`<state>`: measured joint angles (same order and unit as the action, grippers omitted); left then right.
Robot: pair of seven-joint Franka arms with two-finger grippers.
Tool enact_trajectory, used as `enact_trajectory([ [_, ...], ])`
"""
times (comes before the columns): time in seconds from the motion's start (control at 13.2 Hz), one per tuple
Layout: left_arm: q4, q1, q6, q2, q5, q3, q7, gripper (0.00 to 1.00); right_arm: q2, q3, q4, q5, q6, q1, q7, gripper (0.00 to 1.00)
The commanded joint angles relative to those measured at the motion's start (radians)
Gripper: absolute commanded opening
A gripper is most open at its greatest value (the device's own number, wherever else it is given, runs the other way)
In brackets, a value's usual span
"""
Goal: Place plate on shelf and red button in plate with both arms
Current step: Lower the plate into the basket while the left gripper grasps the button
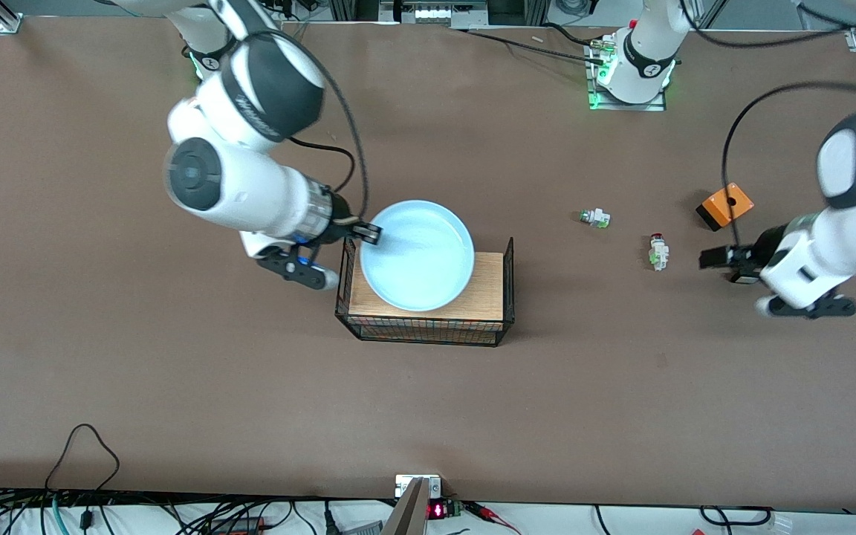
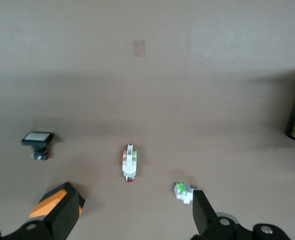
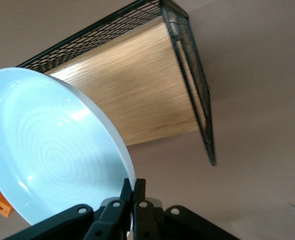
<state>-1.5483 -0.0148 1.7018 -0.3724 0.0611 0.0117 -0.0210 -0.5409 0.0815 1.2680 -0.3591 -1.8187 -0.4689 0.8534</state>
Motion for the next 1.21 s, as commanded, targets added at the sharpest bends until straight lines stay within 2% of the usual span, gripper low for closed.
enact_trajectory([
  [0.0, -0.021, -0.005, 0.034, -0.063, 0.002, -0.001, 0.026, 1.00, -0.011, -0.009, -0.001, 0.026, -0.056, -0.042, 0.042, 0.01],
  [0.08, -0.083, -0.019, 0.103, -0.062, 0.003, 0.001, 0.050, 1.00, -0.013, -0.009, -0.001, 0.026, -0.066, -0.048, 0.042, 0.01],
  [0.3, -0.371, -0.014, 0.414, -0.001, 0.003, -0.001, 0.082, 1.00, -0.028, -0.009, 0.005, 0.029, -0.085, -0.051, 0.042, 0.01],
  [0.38, -0.433, -0.014, 0.470, 0.010, 0.003, 0.001, 0.082, 1.00, -0.033, -0.009, 0.016, 0.034, -0.102, -0.054, 0.042, 0.01],
  [0.83, -0.674, -0.013, 0.668, 0.052, 0.006, 0.013, 0.090, 1.00, -0.031, -0.017, 0.059, 0.054, -0.134, -0.073, 0.041, 0.01],
  [1.14, -0.716, -0.017, 0.683, 0.073, 0.005, 0.013, 0.107, 1.00, -0.033, -0.017, 0.112, 0.060, -0.223, -0.079, 0.039, 0.01],
])
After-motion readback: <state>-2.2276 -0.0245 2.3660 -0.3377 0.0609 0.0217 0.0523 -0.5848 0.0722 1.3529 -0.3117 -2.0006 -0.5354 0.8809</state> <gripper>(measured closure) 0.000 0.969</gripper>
